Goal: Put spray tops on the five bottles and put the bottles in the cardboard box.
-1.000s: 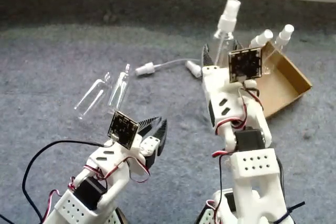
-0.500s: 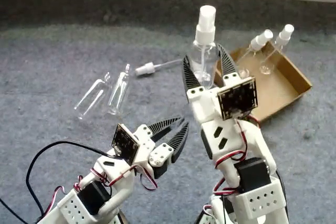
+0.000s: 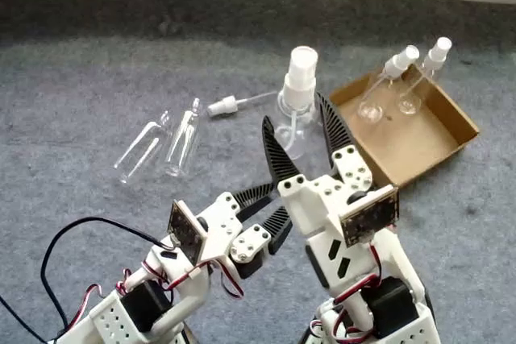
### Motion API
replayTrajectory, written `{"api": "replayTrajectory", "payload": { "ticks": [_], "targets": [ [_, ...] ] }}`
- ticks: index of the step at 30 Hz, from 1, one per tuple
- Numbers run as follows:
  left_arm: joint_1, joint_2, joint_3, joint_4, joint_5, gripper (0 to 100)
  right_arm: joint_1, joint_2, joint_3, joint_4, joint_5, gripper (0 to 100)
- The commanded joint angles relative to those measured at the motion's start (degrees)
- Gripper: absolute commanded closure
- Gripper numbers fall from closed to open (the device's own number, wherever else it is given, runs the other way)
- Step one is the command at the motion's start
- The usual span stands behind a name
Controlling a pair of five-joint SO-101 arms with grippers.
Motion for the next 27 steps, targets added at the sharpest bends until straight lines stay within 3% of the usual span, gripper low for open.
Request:
{"api": "replayTrajectory", "payload": {
  "ticks": [1, 9, 18, 27],
  "targets": [
    [1.1, -0.57, -0.22, -3.87, -0.09, 99, -0.57, -4.09, 1.36, 0.04, 0.62, 87.2],
    [0.66, -0.48, 1.89, -7.74, -0.09, 99, -0.84, -9.19, 5.67, 5.32, -3.52, 87.2],
    [-5.67, -0.48, 1.89, -7.74, -0.09, 99, -0.66, -13.49, 5.58, 11.38, -3.43, 87.2],
    [-6.02, -0.48, 1.89, -7.74, -0.09, 99, -0.92, -13.85, 5.32, 14.9, -3.69, 87.2]
  ]
}}
